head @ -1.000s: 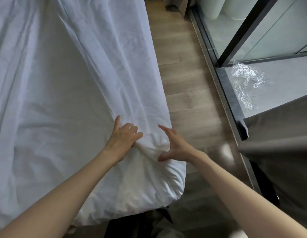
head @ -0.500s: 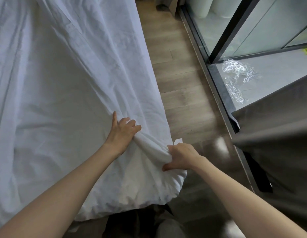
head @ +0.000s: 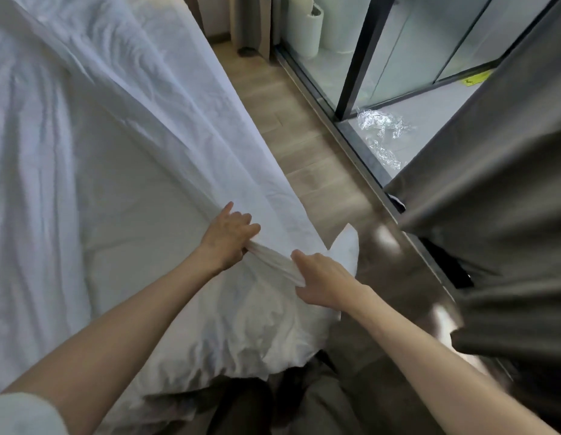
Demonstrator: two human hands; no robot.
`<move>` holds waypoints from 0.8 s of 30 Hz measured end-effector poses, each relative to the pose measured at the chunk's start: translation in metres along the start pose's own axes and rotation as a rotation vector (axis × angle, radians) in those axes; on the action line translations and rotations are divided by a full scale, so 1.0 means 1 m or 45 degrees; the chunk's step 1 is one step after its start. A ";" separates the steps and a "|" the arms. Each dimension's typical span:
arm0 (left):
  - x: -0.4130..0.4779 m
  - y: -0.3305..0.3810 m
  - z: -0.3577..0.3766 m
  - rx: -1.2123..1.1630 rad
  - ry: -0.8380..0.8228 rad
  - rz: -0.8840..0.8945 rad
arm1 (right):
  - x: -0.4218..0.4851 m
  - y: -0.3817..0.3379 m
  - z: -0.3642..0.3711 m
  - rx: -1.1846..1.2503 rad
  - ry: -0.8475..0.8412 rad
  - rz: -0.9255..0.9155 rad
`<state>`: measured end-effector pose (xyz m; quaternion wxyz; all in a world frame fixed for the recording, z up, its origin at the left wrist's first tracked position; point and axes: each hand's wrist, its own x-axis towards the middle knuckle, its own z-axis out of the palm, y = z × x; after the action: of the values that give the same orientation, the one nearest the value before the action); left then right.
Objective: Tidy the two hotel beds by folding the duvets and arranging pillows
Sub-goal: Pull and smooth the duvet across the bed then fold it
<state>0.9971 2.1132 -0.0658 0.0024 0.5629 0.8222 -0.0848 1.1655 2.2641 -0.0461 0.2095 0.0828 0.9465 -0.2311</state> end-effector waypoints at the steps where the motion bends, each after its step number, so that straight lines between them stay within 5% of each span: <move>1: -0.012 -0.002 -0.008 0.013 0.004 0.006 | -0.005 -0.012 0.000 0.057 -0.019 0.060; 7: -0.091 -0.020 -0.021 0.156 -0.004 0.021 | -0.040 -0.057 0.011 -0.344 -0.258 0.119; 15: -0.167 -0.035 -0.026 0.231 -0.063 -0.099 | -0.106 -0.104 0.051 -0.334 -0.026 0.056; 24: -0.216 -0.014 -0.030 0.319 -0.121 -0.152 | -0.164 -0.153 0.080 -0.429 -0.046 0.373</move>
<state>1.0658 1.9126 -0.0131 -0.0340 0.5042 0.8361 -0.2134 1.3024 2.0814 0.0220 0.2687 0.1789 0.9457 -0.0383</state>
